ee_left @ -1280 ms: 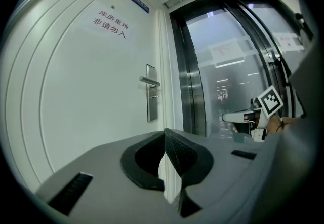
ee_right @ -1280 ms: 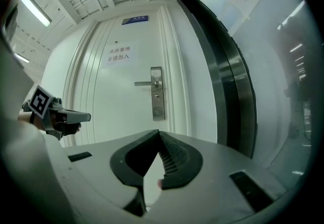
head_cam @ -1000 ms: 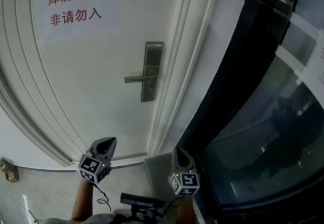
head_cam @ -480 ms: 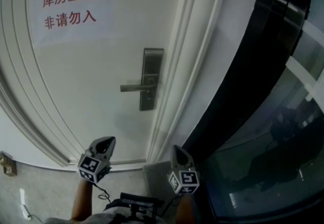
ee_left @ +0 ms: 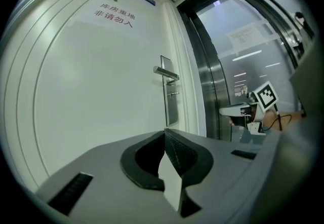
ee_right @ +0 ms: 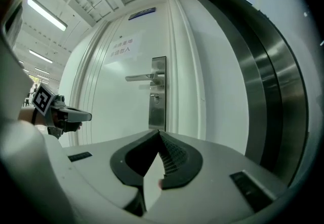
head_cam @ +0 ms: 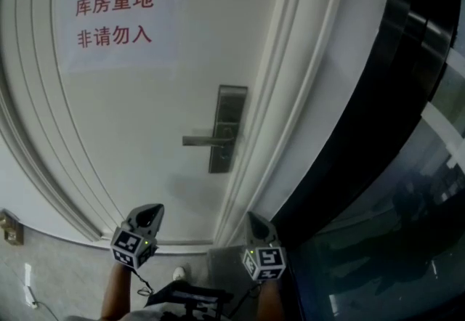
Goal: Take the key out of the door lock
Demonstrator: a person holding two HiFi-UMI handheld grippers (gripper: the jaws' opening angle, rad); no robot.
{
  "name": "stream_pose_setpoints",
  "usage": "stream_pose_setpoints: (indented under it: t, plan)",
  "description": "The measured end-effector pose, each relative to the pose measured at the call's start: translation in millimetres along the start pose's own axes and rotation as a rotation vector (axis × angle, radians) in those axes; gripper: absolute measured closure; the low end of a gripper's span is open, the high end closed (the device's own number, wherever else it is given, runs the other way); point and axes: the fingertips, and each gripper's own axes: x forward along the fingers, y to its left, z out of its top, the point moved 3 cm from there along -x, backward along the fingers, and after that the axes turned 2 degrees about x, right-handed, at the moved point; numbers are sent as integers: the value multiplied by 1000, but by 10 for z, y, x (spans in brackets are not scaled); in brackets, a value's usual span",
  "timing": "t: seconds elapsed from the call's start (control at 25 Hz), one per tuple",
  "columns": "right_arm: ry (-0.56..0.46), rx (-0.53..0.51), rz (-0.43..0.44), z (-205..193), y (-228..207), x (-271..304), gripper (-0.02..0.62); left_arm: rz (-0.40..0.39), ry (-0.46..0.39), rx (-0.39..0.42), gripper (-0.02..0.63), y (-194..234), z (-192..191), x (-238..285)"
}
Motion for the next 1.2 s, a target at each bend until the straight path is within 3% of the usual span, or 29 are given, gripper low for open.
stream_pose_setpoints:
  t: [0.44, 0.84, 1.2]
  plan:
    - [-34, -93, 69, 417, 205, 549, 583, 43, 13, -9, 598, 323, -54, 11]
    - [-73, -280, 71, 738, 230, 883, 583, 67, 27, -28, 598, 486, -139, -41]
    - [-57, -642, 16, 832, 265, 1048, 583, 66, 25, -41, 598, 530, -186, -57]
